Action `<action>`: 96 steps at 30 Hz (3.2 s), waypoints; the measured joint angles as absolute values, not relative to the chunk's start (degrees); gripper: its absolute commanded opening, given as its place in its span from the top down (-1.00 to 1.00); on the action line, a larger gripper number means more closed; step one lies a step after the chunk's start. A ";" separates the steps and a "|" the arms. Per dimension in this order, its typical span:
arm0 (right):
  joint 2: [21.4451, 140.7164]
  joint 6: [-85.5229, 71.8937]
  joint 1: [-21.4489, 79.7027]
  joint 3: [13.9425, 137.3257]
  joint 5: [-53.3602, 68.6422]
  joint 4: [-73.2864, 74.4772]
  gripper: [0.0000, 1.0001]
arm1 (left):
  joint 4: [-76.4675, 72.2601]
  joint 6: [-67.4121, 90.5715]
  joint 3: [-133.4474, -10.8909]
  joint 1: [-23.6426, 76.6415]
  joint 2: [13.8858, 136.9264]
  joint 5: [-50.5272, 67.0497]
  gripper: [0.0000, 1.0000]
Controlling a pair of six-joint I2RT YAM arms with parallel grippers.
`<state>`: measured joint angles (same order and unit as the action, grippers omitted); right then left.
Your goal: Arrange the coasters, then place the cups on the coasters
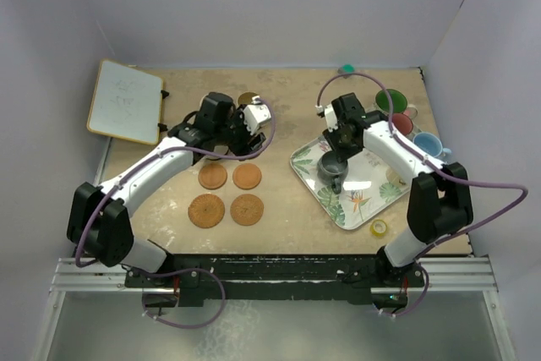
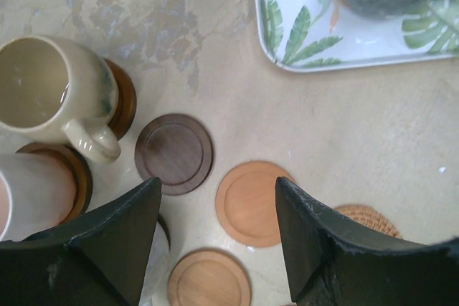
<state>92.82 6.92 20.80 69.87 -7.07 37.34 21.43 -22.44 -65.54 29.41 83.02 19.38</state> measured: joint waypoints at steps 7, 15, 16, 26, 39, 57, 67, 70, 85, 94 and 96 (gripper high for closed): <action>88.36 6.11 18.65 69.84 1.15 37.36 0.11 | 17.87 -15.31 -68.75 34.28 87.31 17.12 -0.25; 85.41 5.61 11.31 69.65 6.63 37.54 0.04 | 17.08 -4.93 -78.02 40.12 98.10 13.43 -0.25; 83.79 5.50 10.44 69.21 7.16 37.41 0.03 | 17.12 -3.68 -79.31 40.99 99.63 12.93 -0.25; 73.76 5.10 4.62 66.63 7.84 36.38 0.02 | 16.58 7.75 -85.10 46.74 108.03 11.75 -0.25; 72.86 5.13 1.41 65.10 10.07 35.55 0.03 | 17.98 16.40 -98.10 50.09 120.20 9.37 -0.10; 69.78 5.13 -0.30 64.88 11.64 35.22 0.09 | 20.12 16.21 -101.10 51.51 124.84 7.22 0.56; 69.45 5.13 -0.89 64.88 11.57 35.20 0.10 | 20.64 11.09 -101.80 51.79 125.36 6.52 0.64; 69.10 5.13 -0.95 64.84 11.57 35.18 0.10 | 20.73 10.28 -101.89 51.79 125.40 6.61 0.63; 68.93 5.13 -1.37 64.58 11.60 35.16 0.10 | 21.54 8.27 -102.87 51.81 125.80 7.88 0.58; 68.93 5.13 -1.58 64.58 11.64 35.16 0.10 | 22.06 8.05 -103.46 51.92 126.21 9.32 0.47; 68.93 5.13 -1.61 64.58 11.66 35.16 0.10 | 22.06 7.97 -103.66 51.94 126.45 9.58 0.46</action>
<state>68.93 5.13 -1.61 64.58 11.66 35.16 22.06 7.97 -103.66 51.94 126.45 9.58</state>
